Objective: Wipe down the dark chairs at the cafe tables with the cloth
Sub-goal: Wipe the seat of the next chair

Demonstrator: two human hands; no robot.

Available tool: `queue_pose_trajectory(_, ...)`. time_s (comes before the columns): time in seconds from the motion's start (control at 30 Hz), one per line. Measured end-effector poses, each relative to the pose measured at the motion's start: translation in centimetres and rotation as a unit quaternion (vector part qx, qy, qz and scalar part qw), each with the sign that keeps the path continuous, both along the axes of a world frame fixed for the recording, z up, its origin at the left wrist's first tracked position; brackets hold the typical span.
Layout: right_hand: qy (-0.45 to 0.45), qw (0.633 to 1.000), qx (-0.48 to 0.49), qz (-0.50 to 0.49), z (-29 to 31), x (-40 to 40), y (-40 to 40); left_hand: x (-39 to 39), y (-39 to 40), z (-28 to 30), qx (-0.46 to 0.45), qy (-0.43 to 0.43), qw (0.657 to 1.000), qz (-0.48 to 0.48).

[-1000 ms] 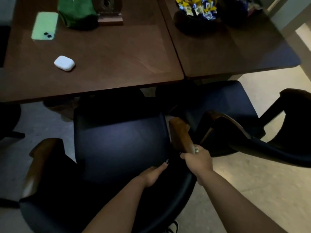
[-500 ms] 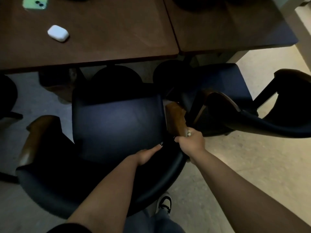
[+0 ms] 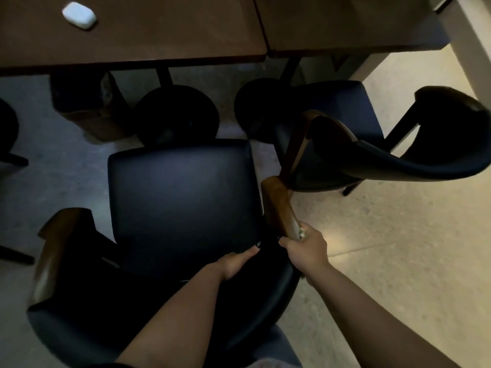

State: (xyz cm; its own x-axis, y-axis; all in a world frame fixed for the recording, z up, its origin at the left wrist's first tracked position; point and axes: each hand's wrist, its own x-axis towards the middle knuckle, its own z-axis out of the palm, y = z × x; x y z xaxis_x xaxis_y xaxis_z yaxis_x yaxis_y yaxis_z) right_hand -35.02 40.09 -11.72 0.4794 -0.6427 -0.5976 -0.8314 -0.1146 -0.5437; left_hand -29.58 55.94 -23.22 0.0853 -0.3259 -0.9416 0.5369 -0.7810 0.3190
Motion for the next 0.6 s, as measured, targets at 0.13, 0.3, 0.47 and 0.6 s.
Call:
queue_pose_trajectory(0.13,0.004,1.0,-0.002,0.015,0.0,-0.9,-0.6,-1.1,-0.4,-0.2,-0.013,0.029,0.999,0.021)
queue_pose_trajectory(0.3,-0.021,0.998,0.051,0.04,0.5,-1.1,-2.1,0.0,0.1,-0.6,-0.02,0.06,0.997,0.034)
queue_pose_trajectory(0.47,-0.065,0.996,0.03,-0.053,0.7,1.1,-4.6,3.7,0.6,-1.0,-0.026,0.018,0.995,0.096)
queue_pose_trajectory(0.6,-0.102,0.99,0.023,-0.099,-0.9,6.0,-6.9,8.6,1.1,-2.0,-0.057,-0.052,0.989,0.126)
